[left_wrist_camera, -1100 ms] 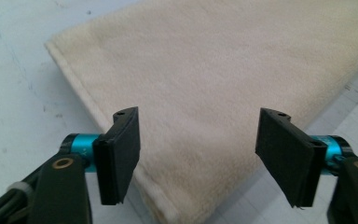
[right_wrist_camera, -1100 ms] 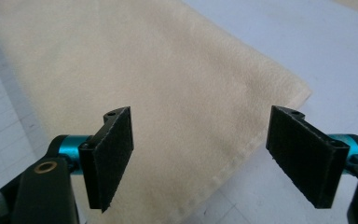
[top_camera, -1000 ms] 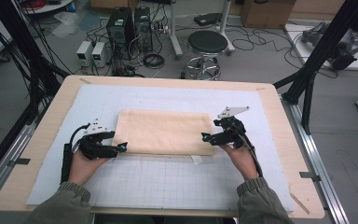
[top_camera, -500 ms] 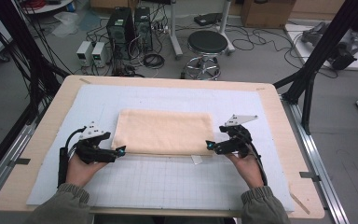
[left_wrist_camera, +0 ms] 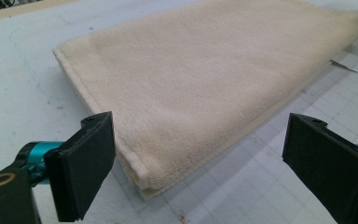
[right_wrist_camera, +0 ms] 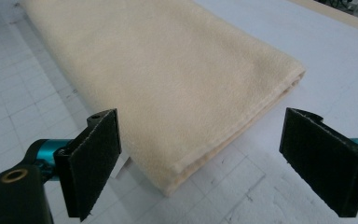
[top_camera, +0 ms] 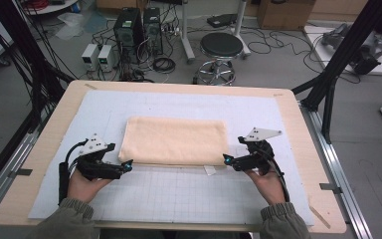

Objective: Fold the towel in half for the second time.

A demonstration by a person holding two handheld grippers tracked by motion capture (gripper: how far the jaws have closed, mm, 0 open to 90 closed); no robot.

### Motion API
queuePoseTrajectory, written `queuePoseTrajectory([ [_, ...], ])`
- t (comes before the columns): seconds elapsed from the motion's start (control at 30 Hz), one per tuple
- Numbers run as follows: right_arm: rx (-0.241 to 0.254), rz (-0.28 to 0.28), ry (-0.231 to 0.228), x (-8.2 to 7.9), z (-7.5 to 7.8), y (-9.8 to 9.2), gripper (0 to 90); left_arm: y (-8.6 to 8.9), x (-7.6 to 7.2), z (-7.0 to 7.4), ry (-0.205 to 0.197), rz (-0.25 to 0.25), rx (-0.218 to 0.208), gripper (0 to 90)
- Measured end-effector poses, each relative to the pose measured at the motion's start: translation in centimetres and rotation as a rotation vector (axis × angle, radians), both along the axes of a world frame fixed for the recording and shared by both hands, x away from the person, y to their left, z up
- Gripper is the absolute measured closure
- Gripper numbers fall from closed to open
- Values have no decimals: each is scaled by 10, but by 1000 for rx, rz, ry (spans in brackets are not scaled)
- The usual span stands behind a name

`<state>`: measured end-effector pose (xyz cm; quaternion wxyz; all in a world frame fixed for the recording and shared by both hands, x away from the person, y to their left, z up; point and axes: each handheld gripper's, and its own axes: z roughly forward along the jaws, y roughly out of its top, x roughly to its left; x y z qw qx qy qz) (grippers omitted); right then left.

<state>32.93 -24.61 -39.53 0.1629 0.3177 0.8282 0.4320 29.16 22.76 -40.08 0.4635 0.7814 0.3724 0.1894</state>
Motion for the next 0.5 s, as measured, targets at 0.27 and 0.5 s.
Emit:
queuePoseTrajectory([
  [0.27,7,-1,0,-10,-1,-6,118,1,-5,0,-2,1,-13,78],
  [0.5,10,3,-7,-17,-1,-9,118,1,-11,0,-8,1,-3,71],
])
